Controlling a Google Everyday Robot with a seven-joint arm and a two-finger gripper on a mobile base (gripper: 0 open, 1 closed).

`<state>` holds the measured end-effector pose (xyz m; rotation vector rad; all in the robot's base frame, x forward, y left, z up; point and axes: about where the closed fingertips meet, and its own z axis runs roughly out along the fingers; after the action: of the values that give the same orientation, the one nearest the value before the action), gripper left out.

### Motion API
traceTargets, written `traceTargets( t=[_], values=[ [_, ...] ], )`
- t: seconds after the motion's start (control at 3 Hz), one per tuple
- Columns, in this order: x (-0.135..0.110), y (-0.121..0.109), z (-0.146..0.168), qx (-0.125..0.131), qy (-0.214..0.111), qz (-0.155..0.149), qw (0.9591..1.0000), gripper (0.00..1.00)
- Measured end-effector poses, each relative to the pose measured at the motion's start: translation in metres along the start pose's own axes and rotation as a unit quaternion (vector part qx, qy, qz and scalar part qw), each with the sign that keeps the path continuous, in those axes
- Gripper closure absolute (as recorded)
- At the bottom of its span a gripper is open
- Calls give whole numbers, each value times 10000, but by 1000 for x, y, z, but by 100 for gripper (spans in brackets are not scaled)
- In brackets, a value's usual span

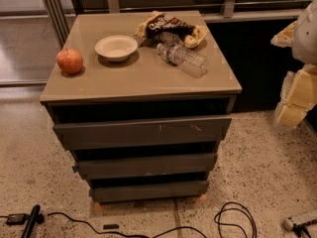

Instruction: Open middle drawer

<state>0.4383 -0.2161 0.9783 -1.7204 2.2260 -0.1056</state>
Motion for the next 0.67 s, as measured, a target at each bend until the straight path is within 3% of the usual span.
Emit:
traceTargets(
  t=[0.67],
  values=[
    [-2,1,-1,76,-18,-80,9999,0]
  ],
)
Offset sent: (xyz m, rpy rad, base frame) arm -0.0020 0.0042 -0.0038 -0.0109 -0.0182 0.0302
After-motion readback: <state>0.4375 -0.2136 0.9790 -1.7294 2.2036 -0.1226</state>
